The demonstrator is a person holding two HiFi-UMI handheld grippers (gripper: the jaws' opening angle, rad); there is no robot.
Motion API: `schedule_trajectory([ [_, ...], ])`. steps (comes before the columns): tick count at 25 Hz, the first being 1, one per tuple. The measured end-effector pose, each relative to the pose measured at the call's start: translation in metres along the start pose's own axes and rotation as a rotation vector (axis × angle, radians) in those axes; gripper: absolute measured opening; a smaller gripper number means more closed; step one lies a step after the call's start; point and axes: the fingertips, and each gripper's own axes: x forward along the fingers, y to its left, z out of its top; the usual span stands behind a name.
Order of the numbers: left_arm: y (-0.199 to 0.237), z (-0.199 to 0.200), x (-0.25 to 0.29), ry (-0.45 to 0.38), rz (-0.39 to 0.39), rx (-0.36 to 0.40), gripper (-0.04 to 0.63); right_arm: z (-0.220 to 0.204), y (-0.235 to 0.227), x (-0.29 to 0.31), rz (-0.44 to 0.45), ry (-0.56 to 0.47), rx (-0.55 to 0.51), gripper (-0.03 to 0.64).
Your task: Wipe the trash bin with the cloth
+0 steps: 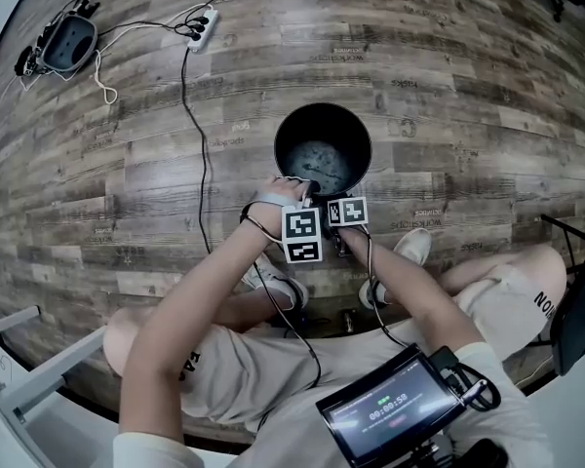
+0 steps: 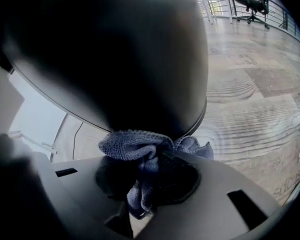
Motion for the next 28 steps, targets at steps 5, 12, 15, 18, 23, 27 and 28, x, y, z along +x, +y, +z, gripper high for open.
schedule_trajectory([
  [5,-0.003,0.0,0.002,0.0,-0.008,-0.027,0.095,-0.025,-0.012,-0.015,-0.013,0.085,-0.122,0.08],
  [12,0.0,0.001,0.002,-0.025,-0.03,-0.096,0.098,0.014,-0.053,-0.071,-0.083,0.002,-0.111,0.08],
  [15,0.0,0.003,-0.002,-0.082,-0.093,-0.234,0.098,0.041,-0.054,-0.101,-0.11,-0.011,-0.159,0.08],
  [18,0.006,0.006,-0.012,-0.124,-0.111,-0.29,0.114,0.07,-0.047,-0.139,-0.131,-0.046,-0.183,0.08],
  [23,0.023,0.028,-0.043,-0.219,-0.061,-0.315,0.117,0.104,-0.016,-0.204,-0.132,-0.069,-0.281,0.08],
  [27,0.06,0.049,-0.089,-0.333,-0.009,-0.473,0.117,0.136,0.017,-0.253,-0.083,-0.144,-0.327,0.08],
  [28,0.072,0.052,-0.102,-0.355,0.021,-0.513,0.117,0.143,0.026,-0.264,-0.065,-0.172,-0.339,0.08],
])
